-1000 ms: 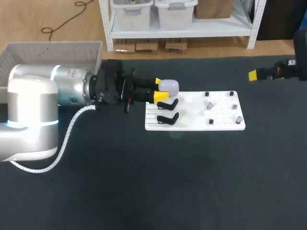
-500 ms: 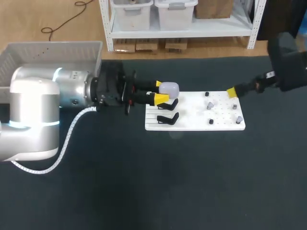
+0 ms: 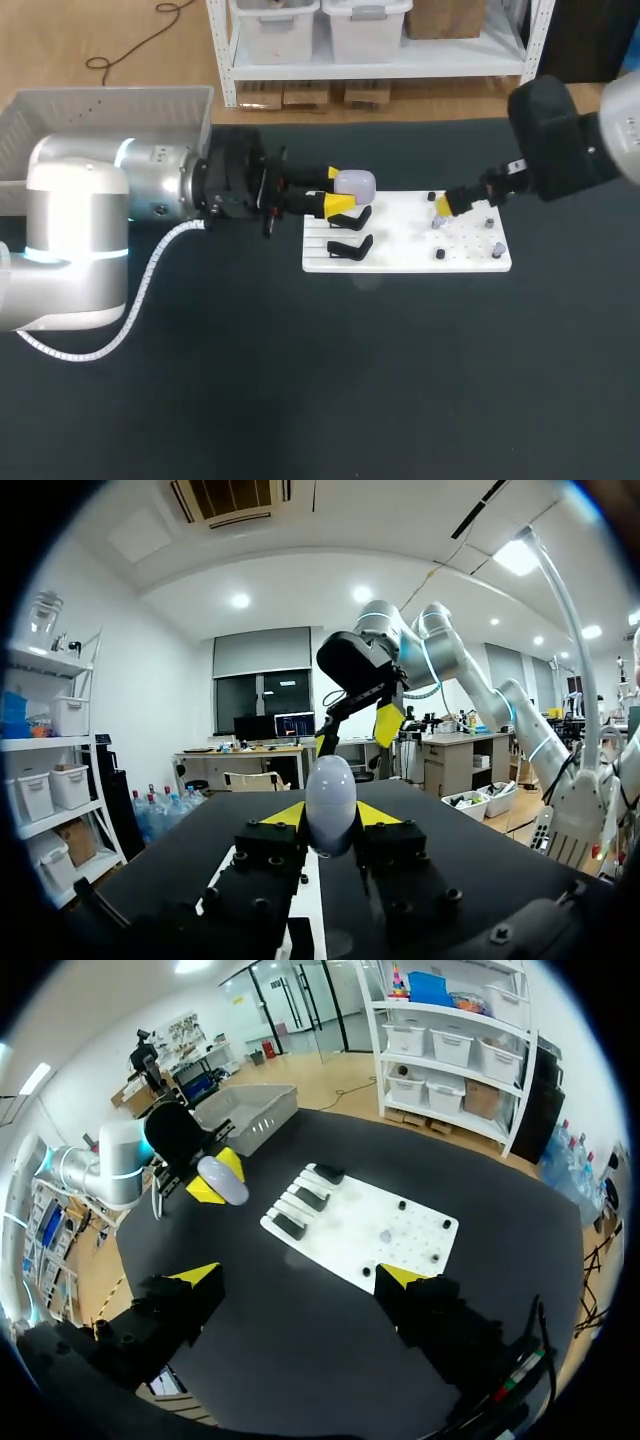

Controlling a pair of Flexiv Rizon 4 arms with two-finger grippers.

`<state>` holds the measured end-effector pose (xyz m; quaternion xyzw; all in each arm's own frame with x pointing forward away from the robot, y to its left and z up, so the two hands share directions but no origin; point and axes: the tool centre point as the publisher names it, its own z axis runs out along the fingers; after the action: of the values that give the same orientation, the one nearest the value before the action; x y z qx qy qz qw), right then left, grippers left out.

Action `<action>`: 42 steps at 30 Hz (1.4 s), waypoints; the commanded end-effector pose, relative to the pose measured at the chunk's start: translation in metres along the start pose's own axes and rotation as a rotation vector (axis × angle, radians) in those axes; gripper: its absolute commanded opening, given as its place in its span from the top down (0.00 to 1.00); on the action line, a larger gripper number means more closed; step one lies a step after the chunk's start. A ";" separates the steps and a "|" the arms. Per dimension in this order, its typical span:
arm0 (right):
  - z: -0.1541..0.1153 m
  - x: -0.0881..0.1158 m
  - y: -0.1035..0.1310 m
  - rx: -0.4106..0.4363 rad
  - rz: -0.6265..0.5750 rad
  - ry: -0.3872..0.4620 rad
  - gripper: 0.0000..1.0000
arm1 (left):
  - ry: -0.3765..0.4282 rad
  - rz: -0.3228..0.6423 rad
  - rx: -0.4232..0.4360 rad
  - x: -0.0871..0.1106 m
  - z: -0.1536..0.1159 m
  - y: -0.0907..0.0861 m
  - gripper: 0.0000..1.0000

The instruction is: Pick up each earbud case from the left stands, insert the matching earbuds, close the lid, and place the case in the box.

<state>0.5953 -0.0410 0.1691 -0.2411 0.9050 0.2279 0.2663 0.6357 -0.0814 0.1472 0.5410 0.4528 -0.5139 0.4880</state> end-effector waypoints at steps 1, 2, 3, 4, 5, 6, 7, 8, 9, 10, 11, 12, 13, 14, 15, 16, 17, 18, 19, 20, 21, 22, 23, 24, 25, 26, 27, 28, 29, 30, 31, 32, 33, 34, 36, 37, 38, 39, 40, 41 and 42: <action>0.010 -0.007 0.017 0.010 0.009 0.012 0.00 | -0.001 0.001 -0.002 0.001 0.000 0.000 1.00; 0.014 -0.009 0.022 0.002 0.016 0.018 0.00 | -0.001 0.001 -0.002 0.001 0.000 0.000 1.00; 0.016 -0.010 0.024 0.001 0.017 0.022 0.00 | -0.001 0.001 -0.002 0.001 0.000 0.000 1.00; 0.019 -0.012 0.027 -0.004 0.025 0.029 0.00 | -0.001 0.001 -0.002 0.001 0.000 0.000 1.00; 0.023 -0.014 0.030 -0.005 0.029 0.038 0.00 | -0.001 0.001 -0.002 0.001 0.000 0.000 1.00; 0.026 -0.016 0.033 -0.008 0.035 0.043 0.00 | -0.001 0.001 -0.002 0.001 0.000 0.000 1.00; 0.027 -0.017 0.034 -0.009 0.039 0.045 0.00 | -0.001 0.001 -0.002 0.001 0.000 0.000 1.00; 0.030 -0.019 0.037 -0.010 0.042 0.051 0.00 | -0.001 0.001 -0.002 0.001 0.000 0.000 1.00; 0.032 -0.020 0.038 -0.011 0.045 0.055 0.00 | -0.001 0.001 -0.002 0.001 0.000 0.000 1.00; 0.035 -0.022 0.041 -0.014 0.048 0.060 0.00 | -0.001 0.001 -0.002 0.001 0.000 0.000 1.00; 0.037 -0.023 0.042 -0.014 0.049 0.063 0.00 | -0.001 0.001 -0.002 0.001 0.000 0.000 1.00; 0.038 -0.024 0.043 -0.014 0.050 0.066 0.00 | -0.001 0.001 -0.002 0.001 0.000 0.000 1.00; 0.040 -0.025 0.045 -0.015 0.052 0.070 0.00 | -0.001 0.001 -0.002 0.001 0.000 0.000 1.00; 0.043 -0.027 0.046 -0.017 0.053 0.075 0.00 | -0.001 0.001 -0.002 0.001 0.000 0.000 1.00; 0.044 -0.027 0.047 -0.017 0.052 0.078 0.00 | -0.001 0.001 -0.002 0.001 0.000 0.000 1.00; 0.046 -0.028 0.048 -0.020 0.052 0.083 0.00 | -0.001 0.001 -0.002 0.001 0.000 0.000 1.00; 0.048 -0.028 0.049 -0.021 0.053 0.085 0.00 | -0.001 0.001 -0.002 0.001 0.000 0.000 1.00; 0.049 -0.029 0.050 -0.022 0.053 0.089 0.00 | -0.001 0.001 -0.002 0.001 0.000 0.000 1.00; 0.050 -0.029 0.050 -0.023 0.053 0.091 0.00 | -0.001 0.001 -0.002 0.001 0.000 0.000 1.00; 0.052 -0.029 0.050 -0.023 0.053 0.093 0.00 | -0.001 0.001 -0.002 0.001 0.000 0.000 1.00; 0.053 -0.030 0.050 -0.023 0.053 0.094 0.00 | -0.001 0.001 -0.002 0.001 0.000 0.000 1.00; 0.054 -0.030 0.051 -0.025 0.054 0.096 0.00 | -0.001 0.001 -0.002 0.001 0.000 0.000 1.00; 0.056 -0.031 0.051 -0.026 0.054 0.097 0.00 | -0.001 0.001 -0.002 0.001 0.000 0.000 1.00; 0.057 -0.032 0.051 -0.028 0.055 0.098 0.00 | -0.001 0.001 -0.002 0.001 0.000 0.000 1.00; 0.058 -0.032 0.052 -0.028 0.055 0.098 0.00 | -0.001 0.001 -0.002 0.001 0.000 0.000 1.00; 0.059 -0.033 0.052 -0.029 0.055 0.099 0.00 | -0.001 0.001 -0.002 0.001 0.000 0.000 1.00; 0.060 -0.033 0.052 -0.031 0.057 0.096 0.00 | -0.001 0.001 -0.002 0.001 0.000 0.000 1.00; 0.061 -0.034 0.051 -0.032 0.059 0.094 0.00 | -0.001 0.001 -0.002 0.001 0.000 0.000 1.00; 0.061 -0.035 0.051 -0.032 0.060 0.094 0.00 | -0.001 0.001 -0.002 0.001 0.000 0.000 1.00; 0.062 -0.035 0.050 -0.032 0.061 0.093 0.00 | -0.001 0.001 -0.002 0.001 0.000 0.000 1.00; 0.063 -0.036 0.050 -0.032 0.062 0.093 0.00 | -0.001 0.001 -0.002 0.001 0.000 0.000 1.00; 0.064 -0.036 0.049 -0.031 0.063 0.093 0.00 | -0.001 0.001 -0.002 0.001 0.000 0.000 1.00; 0.065 -0.036 0.048 -0.030 0.064 0.094 0.00 | -0.001 0.001 -0.002 0.001 0.000 0.000 1.00; 0.065 -0.037 0.048 -0.030 0.065 0.094 0.00 | -0.001 0.001 -0.002 0.001 0.000 0.000 1.00; 0.067 -0.037 0.047 -0.028 0.065 0.096 0.00 | -0.001 0.001 -0.002 0.001 0.000 0.000 1.00; 0.067 -0.037 0.047 -0.028 0.066 0.096 0.00 | -0.001 0.001 -0.002 0.001 0.000 0.000 1.00; 0.068 -0.038 0.046 -0.027 0.067 0.096 0.00 | -0.001 0.001 -0.002 0.001 0.000 0.000 1.00; 0.068 -0.038 0.046 -0.026 0.068 0.096 0.00 | -0.001 0.001 -0.002 0.001 0.000 0.000 1.00; 0.069 -0.038 0.045 -0.025 0.068 0.096 0.00 | -0.001 0.001 -0.002 0.001 0.000 0.000 1.00; 0.069 -0.038 0.045 -0.024 0.069 0.097 0.00 | -0.001 0.001 -0.002 0.001 0.000 0.000 1.00; 0.069 -0.039 0.044 -0.022 0.070 0.097 0.00 | -0.001 0.001 -0.002 0.001 0.000 0.000 1.00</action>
<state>0.6229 0.0422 0.1529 -0.2233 0.9216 0.2363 0.2121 0.6357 -0.0819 0.1473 0.5411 0.4535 -0.5136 0.4876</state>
